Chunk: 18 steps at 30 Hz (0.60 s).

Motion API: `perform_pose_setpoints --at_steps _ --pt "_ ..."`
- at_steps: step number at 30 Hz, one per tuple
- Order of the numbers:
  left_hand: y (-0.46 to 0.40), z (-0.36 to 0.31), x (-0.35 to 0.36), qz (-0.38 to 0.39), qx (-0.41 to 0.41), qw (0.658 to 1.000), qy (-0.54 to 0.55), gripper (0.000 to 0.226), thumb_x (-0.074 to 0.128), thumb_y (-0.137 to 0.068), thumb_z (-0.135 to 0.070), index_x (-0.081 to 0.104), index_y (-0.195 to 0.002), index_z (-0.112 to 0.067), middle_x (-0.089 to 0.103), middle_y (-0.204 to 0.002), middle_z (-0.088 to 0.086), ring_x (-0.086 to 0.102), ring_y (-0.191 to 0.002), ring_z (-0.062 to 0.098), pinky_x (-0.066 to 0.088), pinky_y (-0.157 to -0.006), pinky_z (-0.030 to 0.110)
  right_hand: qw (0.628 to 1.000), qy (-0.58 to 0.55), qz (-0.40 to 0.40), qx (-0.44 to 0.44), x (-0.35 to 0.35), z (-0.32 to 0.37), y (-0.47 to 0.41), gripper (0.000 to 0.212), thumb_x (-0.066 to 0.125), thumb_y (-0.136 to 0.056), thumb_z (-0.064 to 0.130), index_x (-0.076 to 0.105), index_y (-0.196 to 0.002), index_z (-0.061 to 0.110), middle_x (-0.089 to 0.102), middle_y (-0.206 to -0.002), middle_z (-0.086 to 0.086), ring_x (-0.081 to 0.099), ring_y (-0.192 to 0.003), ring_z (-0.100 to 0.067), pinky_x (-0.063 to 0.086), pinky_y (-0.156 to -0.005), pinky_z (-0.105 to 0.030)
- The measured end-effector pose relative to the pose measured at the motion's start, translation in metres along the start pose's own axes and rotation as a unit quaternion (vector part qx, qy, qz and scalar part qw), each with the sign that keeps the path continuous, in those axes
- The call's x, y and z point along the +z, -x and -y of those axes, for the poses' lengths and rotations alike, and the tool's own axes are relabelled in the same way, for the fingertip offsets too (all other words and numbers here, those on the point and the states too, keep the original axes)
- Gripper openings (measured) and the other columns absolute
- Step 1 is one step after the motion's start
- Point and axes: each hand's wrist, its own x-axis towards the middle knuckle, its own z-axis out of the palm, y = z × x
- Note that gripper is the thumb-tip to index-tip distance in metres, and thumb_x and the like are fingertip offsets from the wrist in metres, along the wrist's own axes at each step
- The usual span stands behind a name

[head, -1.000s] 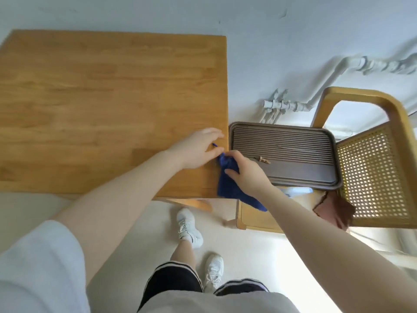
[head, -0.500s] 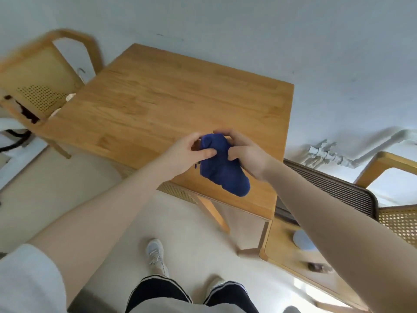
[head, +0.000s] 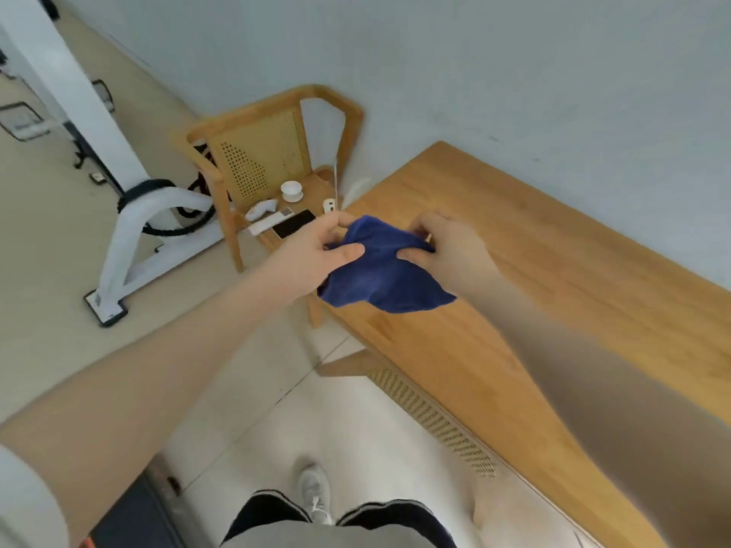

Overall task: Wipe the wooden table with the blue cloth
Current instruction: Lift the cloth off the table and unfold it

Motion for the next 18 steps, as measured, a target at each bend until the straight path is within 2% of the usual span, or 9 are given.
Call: perform_pose_setpoints --at_steps 2,3,4,6,8,10,12,16,18 --pt "-0.008 0.01 -0.045 -0.019 -0.008 1.0 -0.008 0.018 0.059 -0.089 -0.021 0.06 -0.107 -0.016 0.064 -0.097 -0.001 0.062 -0.084 0.006 0.05 -0.073 0.024 0.999 -0.023 0.019 -0.016 0.01 0.028 -0.045 0.009 0.062 -0.086 0.019 0.056 -0.082 0.013 0.058 -0.08 -0.001 0.05 -0.073 -0.017 0.035 -0.056 -0.012" --pt "-0.011 0.014 -0.065 -0.035 -0.013 0.999 -0.022 0.028 0.062 -0.084 -0.031 0.063 -0.102 -0.01 0.063 -0.096 0.005 0.06 -0.084 0.012 0.048 -0.075 0.031 0.998 -0.032 0.035 -0.029 0.015 0.041 -0.065 0.011 0.062 -0.086 0.018 0.056 -0.082 0.01 0.058 -0.078 -0.002 0.049 -0.072 -0.016 0.034 -0.057 -0.01" --pt "-0.015 0.019 -0.083 -0.051 -0.021 0.998 -0.037 0.04 0.063 -0.079 -0.038 0.064 -0.097 -0.002 0.059 -0.096 0.013 0.057 -0.084 0.019 0.046 -0.076 0.037 0.997 -0.044 0.053 -0.043 0.021 0.054 -0.083 0.012 0.061 -0.086 0.017 0.057 -0.083 0.006 0.057 -0.078 -0.004 0.048 -0.072 -0.016 0.034 -0.058 -0.011" --pt "-0.024 0.032 -0.117 -0.081 -0.038 0.994 -0.058 0.039 0.065 -0.083 -0.031 0.063 -0.092 0.007 0.054 -0.1 0.021 0.053 -0.088 0.022 0.044 -0.081 0.037 0.988 -0.104 0.104 -0.056 0.037 0.073 -0.118 0.01 0.058 -0.087 0.012 0.056 -0.08 0.007 0.054 -0.074 -0.003 0.046 -0.069 -0.015 0.035 -0.062 -0.023" --pt "-0.036 0.047 -0.146 -0.105 -0.055 0.991 -0.06 0.033 0.062 -0.088 -0.027 0.064 -0.095 0.006 0.058 -0.106 0.019 0.054 -0.094 0.019 0.045 -0.087 0.036 0.972 -0.18 0.147 -0.045 0.056 0.092 -0.152 0.021 0.055 -0.088 0.007 0.047 -0.069 0.014 0.046 -0.066 0.001 0.041 -0.063 -0.012 0.032 -0.061 -0.028" --pt "-0.049 0.057 -0.172 -0.122 -0.071 0.989 -0.033 0.031 0.054 -0.093 -0.029 0.062 -0.106 -0.001 0.064 -0.111 0.017 0.058 -0.097 0.02 0.046 -0.091 0.04 0.96 -0.219 0.166 -0.052 0.076 0.109 -0.187 0.019 0.055 -0.085 0.009 0.047 -0.069 0.016 0.048 -0.07 0.0 0.044 -0.068 -0.013 0.036 -0.067 -0.032" --pt "-0.067 0.066 -0.198 -0.141 -0.083 0.987 0.007 0.028 0.043 -0.098 -0.027 0.057 -0.114 -0.01 0.064 -0.114 0.008 0.059 -0.102 0.016 0.047 -0.09 0.032 0.954 -0.231 0.185 -0.056 0.093 0.128 -0.224 0.002 0.054 -0.079 0.014 0.054 -0.078 0.014 0.057 -0.082 -0.007 0.052 -0.078 -0.019 0.043 -0.073 -0.041" --pt "-0.12 0.089 -0.252 -0.152 -0.092 0.982 0.06 0.025 0.036 -0.1 -0.029 0.05 -0.12 -0.023 0.06 -0.111 -0.007 0.057 -0.098 0.006 0.046 -0.081 0.02 0.957 -0.199 0.206 -0.045 0.121 0.154 -0.31 0.013 0.051 -0.083 0.009 0.06 -0.091 0.005 0.061 -0.086 -0.011 0.055 -0.078 -0.023 0.045 -0.07 -0.04" --pt "-0.154 0.097 -0.285 -0.144 -0.099 0.981 0.08 0.025 0.035 -0.101 -0.03 0.053 -0.117 -0.025 0.062 -0.108 -0.011 0.058 -0.097 0.001 0.046 -0.08 0.014 0.955 -0.186 0.226 -0.057 0.132 0.164 -0.355 0.015 0.056 -0.086 0.018 0.061 -0.089 0.004 0.063 -0.081 -0.01 0.057 -0.074 -0.02 0.045 -0.066 -0.034"
